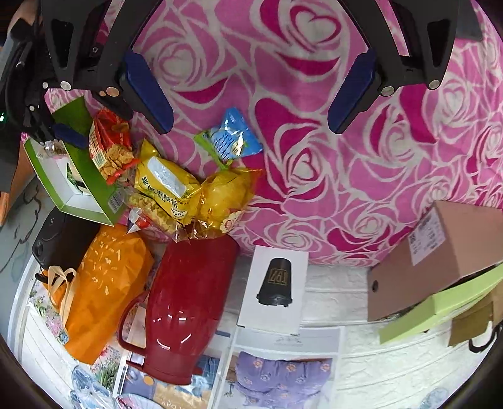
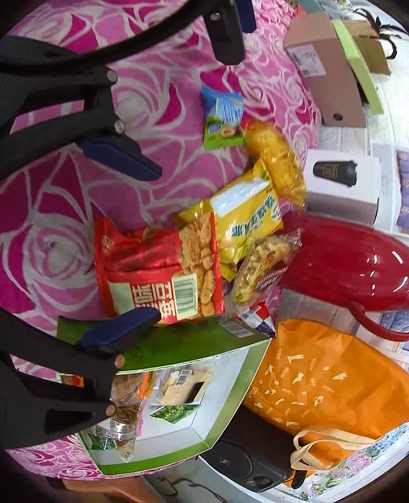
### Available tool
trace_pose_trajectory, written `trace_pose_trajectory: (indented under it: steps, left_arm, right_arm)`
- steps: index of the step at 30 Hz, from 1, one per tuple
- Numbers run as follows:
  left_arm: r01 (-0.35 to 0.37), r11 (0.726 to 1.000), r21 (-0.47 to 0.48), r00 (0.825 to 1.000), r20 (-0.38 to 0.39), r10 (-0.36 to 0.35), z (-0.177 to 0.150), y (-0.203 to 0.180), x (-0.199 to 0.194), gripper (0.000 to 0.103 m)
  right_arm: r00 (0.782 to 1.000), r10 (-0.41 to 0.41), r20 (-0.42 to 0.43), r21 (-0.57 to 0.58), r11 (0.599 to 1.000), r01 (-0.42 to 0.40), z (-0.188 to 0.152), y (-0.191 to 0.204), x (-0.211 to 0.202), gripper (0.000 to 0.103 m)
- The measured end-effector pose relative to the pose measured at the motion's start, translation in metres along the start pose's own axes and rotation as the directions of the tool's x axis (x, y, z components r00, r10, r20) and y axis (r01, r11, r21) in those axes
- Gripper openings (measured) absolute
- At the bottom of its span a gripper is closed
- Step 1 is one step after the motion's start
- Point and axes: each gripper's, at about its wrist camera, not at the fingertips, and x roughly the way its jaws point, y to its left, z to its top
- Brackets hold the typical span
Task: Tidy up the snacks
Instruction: 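Move both grippers back to the snack pile beside the box, then grasp the red cracker bag with the right gripper while the left grasps the blue packet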
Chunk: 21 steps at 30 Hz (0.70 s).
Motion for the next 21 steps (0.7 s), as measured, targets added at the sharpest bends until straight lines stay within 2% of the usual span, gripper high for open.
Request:
trace_pose_trajectory:
  steps: [2,4,5,7,10,13,14,16,17,19,20,21]
  left_arm:
    - [0.011,1.0,0.008,1.0,-0.014,-0.011,0.005,-0.005,0.013,0.099]
    - [0.015,1.0,0.026,0.999,-0.036,-0.014,0.009,-0.011,0.026,0.091]
    - [0.019,0.999,0.037,0.999,-0.051,-0.017,0.011,-0.014,0.033,0.089]
    - [0.015,0.998,0.054,0.998,-0.069,-0.012,0.013,-0.017,0.045,0.088]
    - [-0.015,0.998,0.067,0.995,-0.096,0.021,0.014,-0.019,0.062,0.085]
    - [0.001,0.999,0.054,0.991,-0.133,0.006,0.012,-0.018,0.073,0.067]
    - [0.002,0.998,0.055,0.99,-0.142,0.006,0.01,-0.018,0.075,0.058]
    - [-0.012,0.996,0.086,0.991,-0.129,0.023,0.008,-0.022,0.074,0.047]
    - [0.0,0.995,0.098,0.991,-0.135,0.014,0.007,-0.024,0.074,0.035]
    - [0.008,0.994,0.111,0.99,-0.142,0.008,0.005,-0.028,0.07,0.029]
    - [0.008,0.993,0.118,0.99,-0.142,0.009,0.003,-0.029,0.067,0.026]
    - [0.011,0.992,0.125,0.99,-0.141,0.006,0.001,-0.031,0.063,0.026]
  right_arm:
    - [1.0,-0.021,-0.007,-0.026,0.999,0.021,0.0,0.001,0.007,0.079]
    - [0.998,-0.056,0.001,-0.056,0.997,0.056,0.0,0.003,0.011,0.067]
    - [0.996,-0.086,0.009,-0.068,0.994,0.087,0.0,0.003,0.012,0.053]
    - [0.997,-0.07,0.016,-0.059,0.996,0.071,0.002,-0.001,0.012,0.047]
    - [1.0,-0.002,0.024,-0.041,0.999,0.003,0.005,-0.008,0.004,0.04]
    - [0.993,0.109,0.033,0.02,0.994,-0.11,0.005,-0.018,-0.011,0.037]
    - [0.984,0.172,0.036,0.055,0.983,-0.174,0.003,-0.022,-0.017,0.036]
    - [0.966,0.256,0.039,0.109,0.96,-0.258,0.0,-0.026,-0.024,0.036]
    - [0.958,0.283,0.04,0.121,0.95,-0.286,-0.001,-0.026,-0.027,0.036]
    - [0.936,0.351,0.042,0.151,0.923,-0.353,-0.006,-0.027,-0.031,0.036]
    - [0.921,0.388,0.042,0.171,0.905,-0.39,-0.008,-0.027,-0.033,0.033]
    - [0.908,0.417,0.044,0.184,0.89,-0.418,-0.01,-0.027,-0.035,0.018]
